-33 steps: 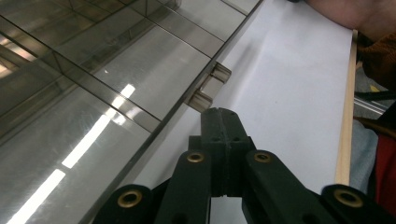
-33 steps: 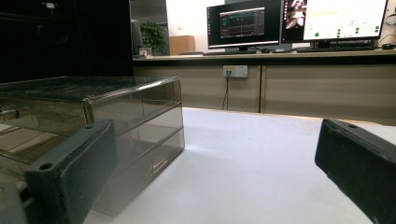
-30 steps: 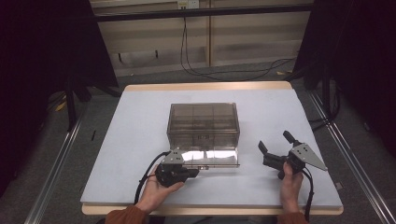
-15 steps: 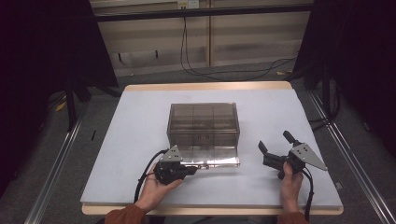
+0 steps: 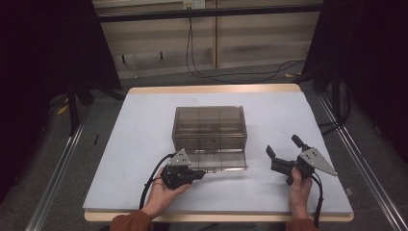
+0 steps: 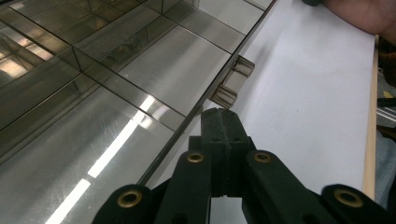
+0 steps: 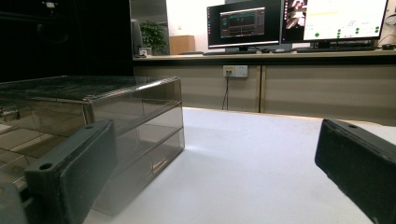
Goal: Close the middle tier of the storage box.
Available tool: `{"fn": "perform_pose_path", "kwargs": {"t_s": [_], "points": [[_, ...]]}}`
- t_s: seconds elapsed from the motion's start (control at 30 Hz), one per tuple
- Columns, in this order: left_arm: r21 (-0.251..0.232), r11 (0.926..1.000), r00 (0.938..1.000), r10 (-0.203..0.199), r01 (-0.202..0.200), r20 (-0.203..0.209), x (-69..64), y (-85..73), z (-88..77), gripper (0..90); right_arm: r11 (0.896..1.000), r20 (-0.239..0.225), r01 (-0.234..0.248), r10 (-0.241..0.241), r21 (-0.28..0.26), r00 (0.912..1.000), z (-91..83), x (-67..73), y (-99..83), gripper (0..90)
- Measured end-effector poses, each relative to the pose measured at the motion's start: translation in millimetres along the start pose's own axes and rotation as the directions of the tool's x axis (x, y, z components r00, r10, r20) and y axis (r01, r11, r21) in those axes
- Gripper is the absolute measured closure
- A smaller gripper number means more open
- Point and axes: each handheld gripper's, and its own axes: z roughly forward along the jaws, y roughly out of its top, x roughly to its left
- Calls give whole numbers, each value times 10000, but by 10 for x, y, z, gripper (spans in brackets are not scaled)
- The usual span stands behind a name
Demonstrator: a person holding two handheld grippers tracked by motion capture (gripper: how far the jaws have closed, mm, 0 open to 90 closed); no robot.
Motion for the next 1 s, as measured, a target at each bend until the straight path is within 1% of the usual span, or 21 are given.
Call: {"fn": "perform_pose_path", "kwargs": {"t_s": [0.07,0.13,0.17,0.2,0.23,0.33,0.43,0.67,0.7,0.73,0.87,0.9,0.97,1.0], "points": [[-40,10000,10000,-3,3,-35,0,1,1,900,10000,17,7,-7,-13,10000,1,0,0,0],[-141,9999,10000,-35,35,16,10,-1,4,900,10000,-9,16,-16,-26,10000,2,0,-1,0],[-114,9999,10000,23,-23,-4,21,0,-1,900,10000,-2,-2,2,-27,10000,2,0,0,0],[-137,9999,10000,-35,35,-23,20,0,-2,900,10000,2,-3,3,5,10000,1,0,1,0],[-82,10000,10000,5,-5,-62,26,3,-7,900,10000,-23,3,-3,11,10000,-1,-3,1,0],[-123,9999,10000,-85,84,-46,30,3,-4,900,10000,-22,-3,3,12,10000,-1,-2,0,0],[-245,9997,10000,-98,98,-13,39,9,0,900,10000,1,-1,1,12,10000,0,-1,1,0],[-298,9995,9999,-136,134,-71,51,20,-9,900,10000,-17,-4,4,7,10000,-1,-4,0,0],[-309,9995,9999,-80,77,-93,57,22,-9,900,10000,-17,-5,5,9,10000,-1,-3,0,0],[-339,9993,9998,-163,159,-95,55,23,-7,900,10000,13,3,-3,5,10000,0,-1,0,0],[-357,9993,9998,-139,133,-164,80,32,-10,900,10000,-18,-2,2,10,10000,-1,-3,0,0],[-465,9987,9997,-209,203,-138,90,31,-9,900,10000,6,4,-4,-24,10000,2,0,0,0],[-480,9985,9994,-257,245,-250,95,32,-17,900,10000,-18,-2,2,11,10000,-1,-4,0,0],[-489,9985,9994,-275,264,-231,98,32,-19,900,10000,-14,-3,3,9,10000,-1,-5,0,0]]}}
